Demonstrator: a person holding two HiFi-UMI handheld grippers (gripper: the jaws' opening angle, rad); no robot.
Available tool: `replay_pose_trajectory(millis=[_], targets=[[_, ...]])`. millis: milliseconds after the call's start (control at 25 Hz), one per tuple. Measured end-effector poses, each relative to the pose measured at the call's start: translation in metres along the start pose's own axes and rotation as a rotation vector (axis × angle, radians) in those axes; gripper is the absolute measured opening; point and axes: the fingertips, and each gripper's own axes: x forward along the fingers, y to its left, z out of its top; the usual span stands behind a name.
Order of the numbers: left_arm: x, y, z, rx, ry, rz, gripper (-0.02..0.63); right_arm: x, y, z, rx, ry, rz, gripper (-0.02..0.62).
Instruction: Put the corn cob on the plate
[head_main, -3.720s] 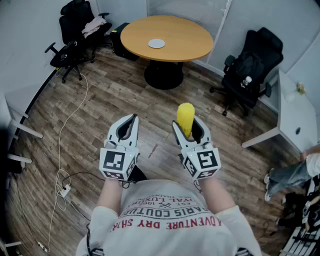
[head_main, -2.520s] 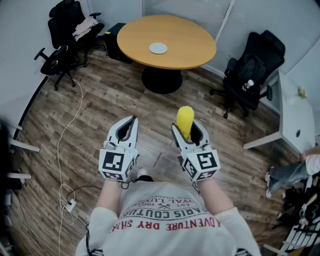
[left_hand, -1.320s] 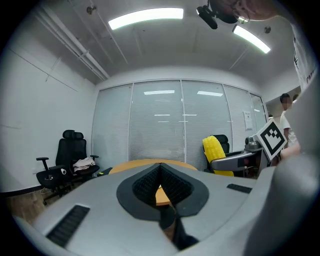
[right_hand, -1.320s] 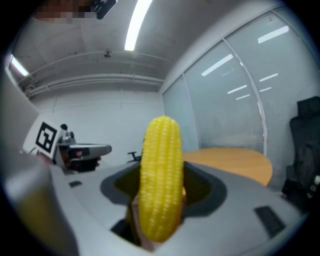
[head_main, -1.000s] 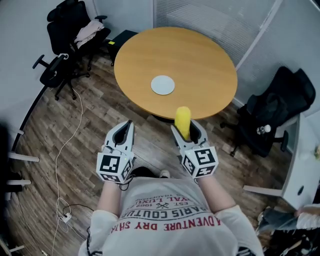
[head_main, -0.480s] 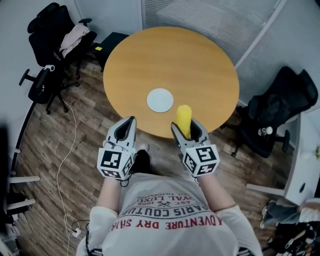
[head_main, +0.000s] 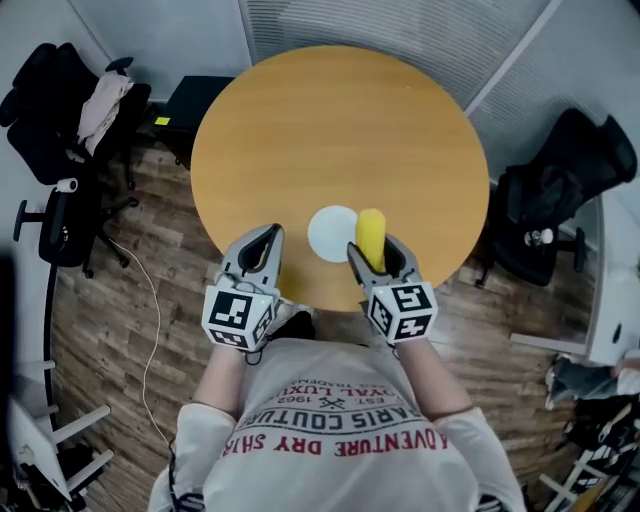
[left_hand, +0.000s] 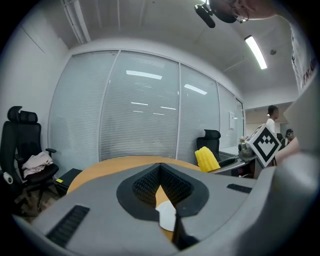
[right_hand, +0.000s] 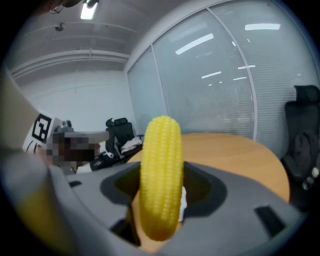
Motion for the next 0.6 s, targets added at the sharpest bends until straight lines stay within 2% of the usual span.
replay_pose_trajectory(millis=[320, 600], targets=[[0.049, 0.034, -0.028, -0.007, 0.043, -0.141, 0.032, 0.071, -0.024, -0.059, 0.081, 0.221, -0.102, 0.264], [0.068, 0.047, -0.055, -0.024, 0.058, -0.186, 0.032, 0.107, -0.04, -0.114, 0.086, 0.404, -0.135, 0.264]])
